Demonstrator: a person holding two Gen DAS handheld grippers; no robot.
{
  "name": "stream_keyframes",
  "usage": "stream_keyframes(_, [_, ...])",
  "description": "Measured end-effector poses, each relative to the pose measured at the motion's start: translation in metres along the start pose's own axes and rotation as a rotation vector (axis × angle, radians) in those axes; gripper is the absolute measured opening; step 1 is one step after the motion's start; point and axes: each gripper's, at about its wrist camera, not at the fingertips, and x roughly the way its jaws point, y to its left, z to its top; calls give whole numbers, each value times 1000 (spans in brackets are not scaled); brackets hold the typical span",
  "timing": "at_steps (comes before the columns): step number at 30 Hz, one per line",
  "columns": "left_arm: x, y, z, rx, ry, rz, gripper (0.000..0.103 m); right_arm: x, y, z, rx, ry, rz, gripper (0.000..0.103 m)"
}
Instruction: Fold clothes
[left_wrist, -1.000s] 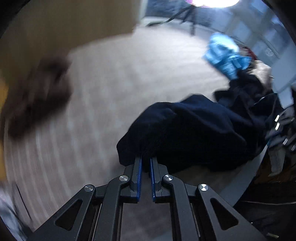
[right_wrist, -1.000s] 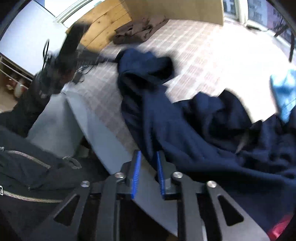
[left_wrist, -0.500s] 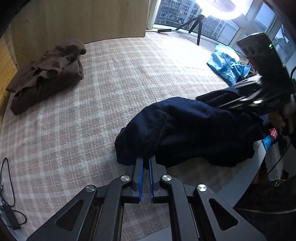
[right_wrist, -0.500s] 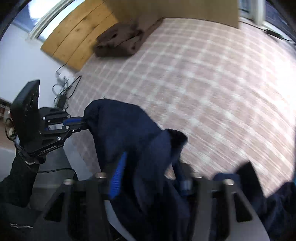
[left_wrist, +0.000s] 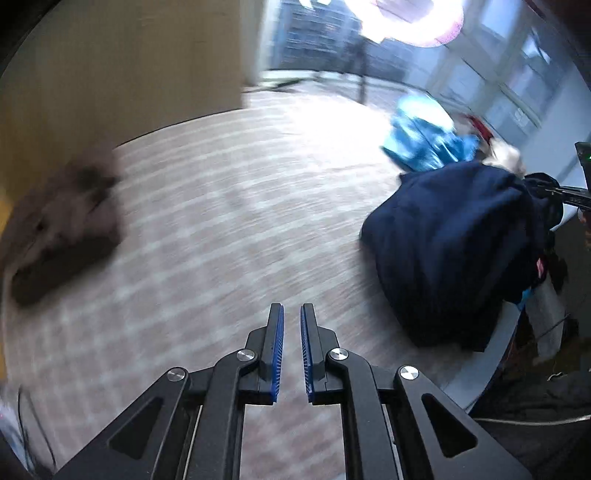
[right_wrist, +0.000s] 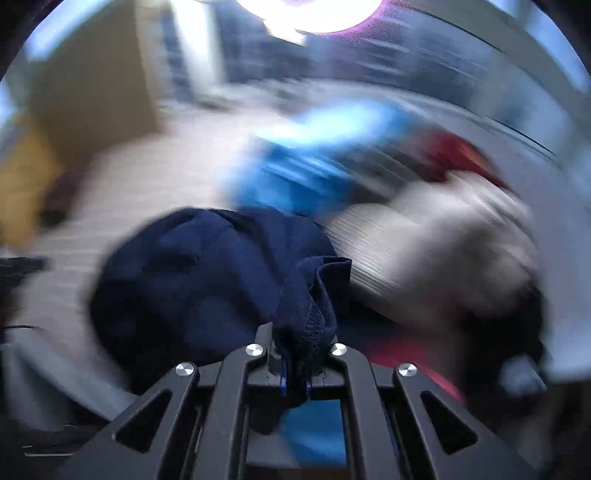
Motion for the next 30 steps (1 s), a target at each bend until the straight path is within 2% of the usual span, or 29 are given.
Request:
stream_keyframes(2, [20, -17, 18, 37, 23, -39, 9, 1, -18, -7, 12, 23, -62, 11])
stream_keyframes(4, [37, -32, 32, 68, 53, -79, 12, -9, -16, -2, -15, -20, -67, 36])
stream_keyframes(6, [56, -47, 45, 98, 81, -107, 21, -20, -11, 6, -57, -74, -64, 53])
stream_keyframes(8, [76, -60, 56, 124, 112, -131, 37, -26, -11, 19, -98, -129, 7, 60])
stream_keyframes(10, [100, -70, 63, 129, 165, -157, 43, -15, -8, 39, -128, -130, 112, 62])
stream_keyframes(13, [120, -78, 65, 106, 222, -192, 38, 34, 7, 65, -234, -63, 130, 62])
stream_keyframes(15, [127, -83, 64, 95, 234, -207, 20, 73, 10, 74, -274, 9, 132, 62])
stream_keyframes(16, [129, -86, 63, 87, 234, -211, 7, 87, 11, 75, -287, 33, 140, 62])
stream_keyframes(18, [129, -90, 62, 76, 230, -211, 5, 103, 15, 71, -310, 59, 167, 61])
stream_keyframes(19, [127, -91, 61, 76, 223, -198, 3, 111, 16, 69, -321, 72, 180, 56])
stream_keyframes(20, [121, -91, 61, 67, 205, -188, 3, 119, 18, 68, -332, 86, 194, 46])
stream_keyframes(21, [114, -90, 61, 55, 182, -183, 3, 119, 21, 65, -347, 98, 213, 16])
stream_keyframes(22, [105, -87, 61, 41, 155, -181, 2, 110, 24, 61, -367, 97, 227, 11])
stream_keyframes(27, [27, -71, 76, -33, -26, -152, 2, 40, 24, 53, -397, -45, 199, 9])
stream_keyframes(30, [-57, -66, 92, -10, -183, -95, 2, -38, 27, 63, -398, -213, 175, 9])
